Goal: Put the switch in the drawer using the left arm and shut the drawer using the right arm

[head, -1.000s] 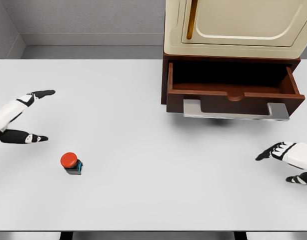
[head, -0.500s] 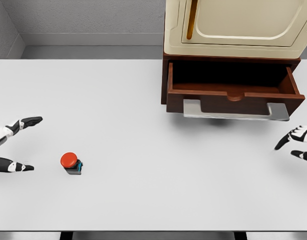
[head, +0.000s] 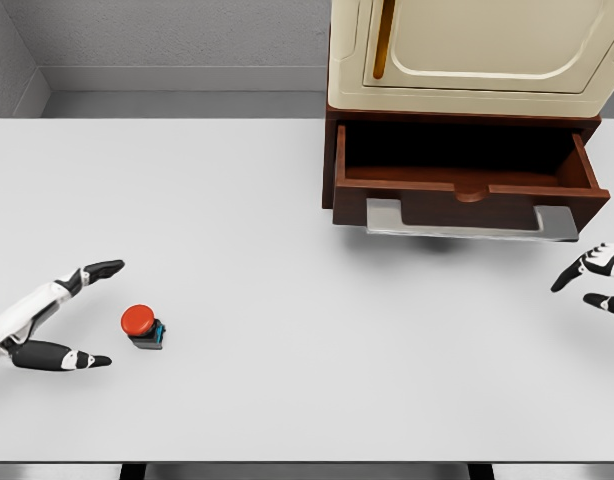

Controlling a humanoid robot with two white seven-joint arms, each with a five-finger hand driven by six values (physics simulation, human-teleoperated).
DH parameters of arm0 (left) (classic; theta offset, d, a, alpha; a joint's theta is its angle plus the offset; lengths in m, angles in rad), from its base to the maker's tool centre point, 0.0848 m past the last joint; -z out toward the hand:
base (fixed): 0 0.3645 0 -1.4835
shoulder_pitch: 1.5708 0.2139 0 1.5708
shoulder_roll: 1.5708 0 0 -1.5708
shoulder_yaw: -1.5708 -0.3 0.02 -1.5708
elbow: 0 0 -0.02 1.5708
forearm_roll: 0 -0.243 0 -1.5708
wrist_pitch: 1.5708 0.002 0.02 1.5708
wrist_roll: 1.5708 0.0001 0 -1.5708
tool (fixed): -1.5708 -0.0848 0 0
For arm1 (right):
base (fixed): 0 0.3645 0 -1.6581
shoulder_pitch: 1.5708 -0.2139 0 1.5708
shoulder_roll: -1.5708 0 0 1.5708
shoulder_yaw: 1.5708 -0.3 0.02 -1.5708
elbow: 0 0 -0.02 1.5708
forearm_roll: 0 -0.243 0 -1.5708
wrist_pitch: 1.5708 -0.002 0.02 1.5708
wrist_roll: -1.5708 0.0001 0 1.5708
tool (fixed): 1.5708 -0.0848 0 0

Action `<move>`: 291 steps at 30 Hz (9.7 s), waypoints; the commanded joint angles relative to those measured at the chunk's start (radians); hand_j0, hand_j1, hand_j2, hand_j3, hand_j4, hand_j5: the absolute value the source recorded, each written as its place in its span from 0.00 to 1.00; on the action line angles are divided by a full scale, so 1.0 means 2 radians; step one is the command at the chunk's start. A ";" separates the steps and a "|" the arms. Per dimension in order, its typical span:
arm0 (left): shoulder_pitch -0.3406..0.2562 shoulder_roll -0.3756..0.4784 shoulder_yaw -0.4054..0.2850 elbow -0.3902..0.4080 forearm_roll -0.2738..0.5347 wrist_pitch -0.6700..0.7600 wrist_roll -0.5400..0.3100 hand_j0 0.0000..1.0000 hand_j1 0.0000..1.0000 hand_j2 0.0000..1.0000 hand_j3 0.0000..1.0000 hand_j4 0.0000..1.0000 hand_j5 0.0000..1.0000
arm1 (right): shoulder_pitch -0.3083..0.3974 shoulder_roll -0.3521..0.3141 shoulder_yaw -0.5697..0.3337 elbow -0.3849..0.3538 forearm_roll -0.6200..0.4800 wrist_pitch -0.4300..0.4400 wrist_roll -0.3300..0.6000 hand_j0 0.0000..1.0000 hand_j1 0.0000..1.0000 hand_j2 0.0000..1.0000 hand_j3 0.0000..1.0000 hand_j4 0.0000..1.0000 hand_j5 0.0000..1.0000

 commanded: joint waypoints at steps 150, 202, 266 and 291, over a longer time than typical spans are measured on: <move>-0.401 -0.462 -0.054 0.124 -0.364 0.001 -0.005 0.28 0.28 0.28 0.28 0.28 0.28 | -0.037 -0.016 0.054 -0.001 -0.005 0.001 0.000 0.62 0.62 0.62 0.62 0.62 0.62; -0.446 -0.462 -0.075 0.132 -0.460 0.001 -0.004 0.70 0.70 0.70 0.70 0.70 0.70 | -0.036 -0.016 0.055 -0.001 -0.005 0.001 0.000 0.62 0.62 0.62 0.62 0.62 0.62; -0.172 -0.131 0.124 0.115 -0.248 0.001 -0.004 1.00 1.00 1.00 1.00 1.00 1.00 | -0.028 -0.028 0.050 0.000 0.000 0.001 0.000 0.65 0.65 0.65 0.65 0.65 0.65; -0.173 -0.130 0.124 0.116 -0.251 0.001 -0.004 1.00 1.00 1.00 1.00 1.00 1.00 | -0.061 -0.043 0.060 0.000 -0.026 0.001 0.000 0.63 0.63 0.63 0.63 0.63 0.63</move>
